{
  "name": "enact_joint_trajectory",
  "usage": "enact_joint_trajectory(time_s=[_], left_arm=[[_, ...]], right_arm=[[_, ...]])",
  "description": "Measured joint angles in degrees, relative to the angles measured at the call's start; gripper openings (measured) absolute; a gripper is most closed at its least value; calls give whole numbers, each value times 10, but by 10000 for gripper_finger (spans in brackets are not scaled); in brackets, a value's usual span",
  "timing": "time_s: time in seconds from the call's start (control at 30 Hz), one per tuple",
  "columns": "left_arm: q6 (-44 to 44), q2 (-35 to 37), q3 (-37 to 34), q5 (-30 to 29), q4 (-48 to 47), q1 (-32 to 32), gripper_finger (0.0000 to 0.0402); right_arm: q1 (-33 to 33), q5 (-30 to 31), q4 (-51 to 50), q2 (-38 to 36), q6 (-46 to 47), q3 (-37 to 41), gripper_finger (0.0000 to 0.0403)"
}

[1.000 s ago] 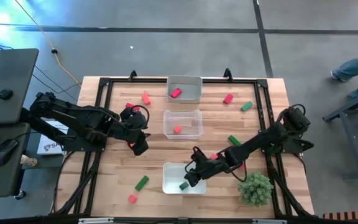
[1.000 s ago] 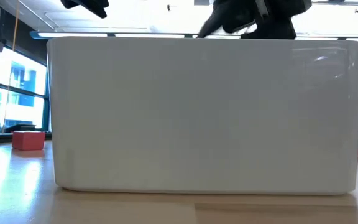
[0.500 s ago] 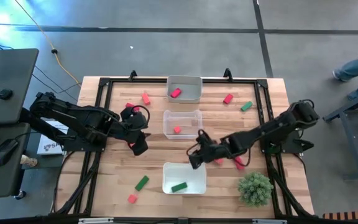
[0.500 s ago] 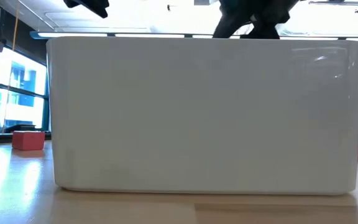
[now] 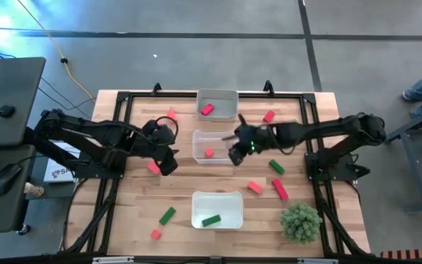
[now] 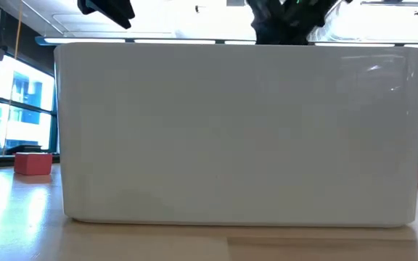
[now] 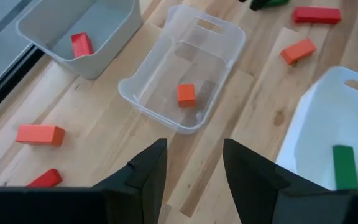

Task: Sort & place blocks by color
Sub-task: Put the top right red block into the gray bin

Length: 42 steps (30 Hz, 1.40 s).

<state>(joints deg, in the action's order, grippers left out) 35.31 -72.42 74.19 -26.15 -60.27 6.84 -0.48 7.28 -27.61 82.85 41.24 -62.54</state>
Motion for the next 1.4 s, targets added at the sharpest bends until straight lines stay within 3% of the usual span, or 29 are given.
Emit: enact_joint_trajectory(time_s=[0.27, 0.5, 0.77, 1.1, 1.4], left_arm=[[0, 0, 0, 0, 0, -52, 147], [-14, 0, 0, 0, 0, -98, 147], [-26, 0, 0, 0, 1, -151, 147], [-42, 0, 0, 0, 1, -212, 147], [-128, 0, 0, 0, 9, -264, 147]], right_arm=[[-101, -50, -41, -2, -125, 0, 119], [-182, -51, -73, -2, -175, 0, 179], [-286, -40, -112, -2, -128, 0, 223], [-414, -46, -131, -2, -29, 0, 225], [-458, -44, -134, -2, 30, 0, 225]])
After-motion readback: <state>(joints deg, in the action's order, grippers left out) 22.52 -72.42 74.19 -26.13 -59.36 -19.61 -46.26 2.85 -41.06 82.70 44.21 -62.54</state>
